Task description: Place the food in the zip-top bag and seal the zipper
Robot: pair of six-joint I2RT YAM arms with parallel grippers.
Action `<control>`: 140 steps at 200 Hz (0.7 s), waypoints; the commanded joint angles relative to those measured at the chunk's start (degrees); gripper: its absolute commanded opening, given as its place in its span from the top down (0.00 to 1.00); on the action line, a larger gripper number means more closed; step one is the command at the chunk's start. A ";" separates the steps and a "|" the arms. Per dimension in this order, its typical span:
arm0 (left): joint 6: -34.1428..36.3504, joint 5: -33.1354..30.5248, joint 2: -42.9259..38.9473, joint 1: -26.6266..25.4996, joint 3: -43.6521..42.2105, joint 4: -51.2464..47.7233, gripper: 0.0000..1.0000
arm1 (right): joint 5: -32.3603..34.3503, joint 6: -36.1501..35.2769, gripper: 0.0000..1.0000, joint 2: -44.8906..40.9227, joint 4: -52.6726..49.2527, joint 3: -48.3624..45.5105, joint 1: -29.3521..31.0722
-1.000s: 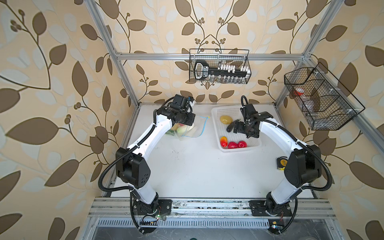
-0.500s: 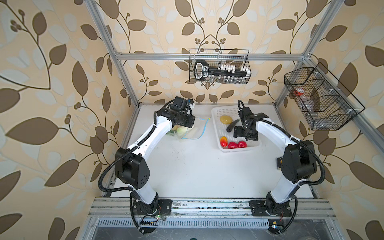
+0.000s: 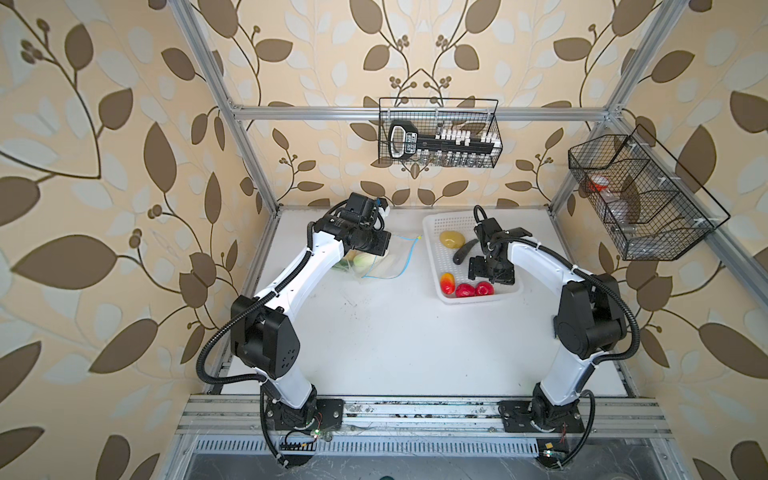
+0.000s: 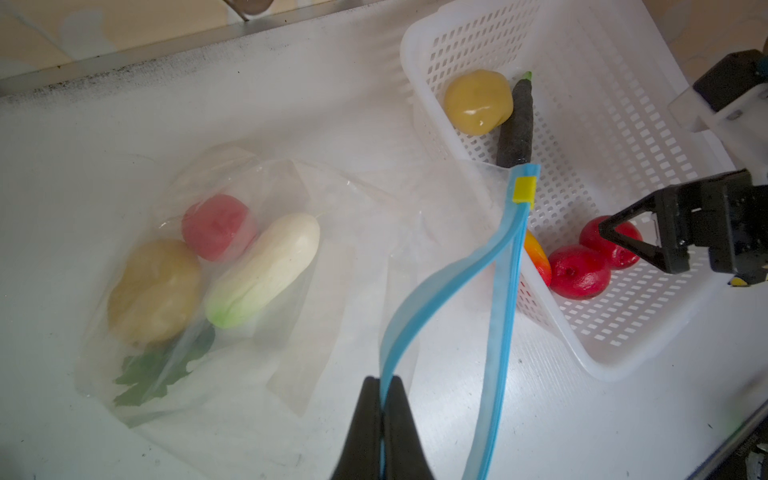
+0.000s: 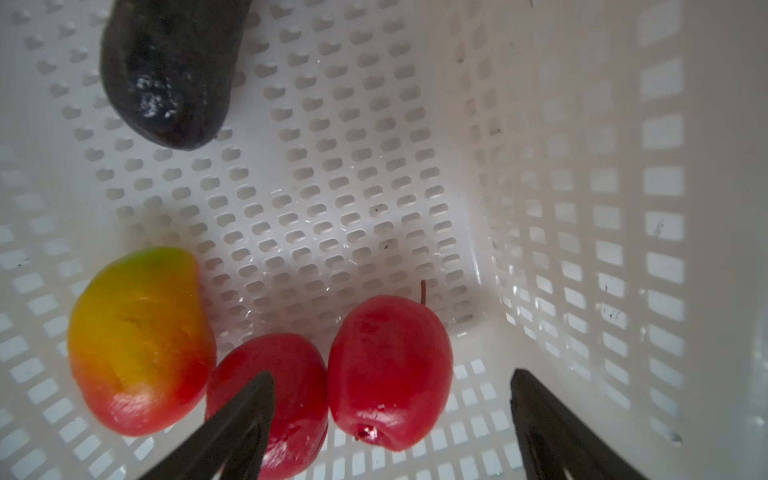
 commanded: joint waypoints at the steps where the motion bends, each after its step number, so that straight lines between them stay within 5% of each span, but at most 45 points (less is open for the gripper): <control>1: -0.70 1.67 -1.44 0.80 0.93 -0.56 1.00 | 1.25 -0.53 0.13 1.71 -0.77 -0.74 -0.46; 140: -1.29 2.77 -1.25 1.15 0.73 -0.47 1.00 | 1.24 -2.02 0.18 6.26 -1.50 -0.77 -0.47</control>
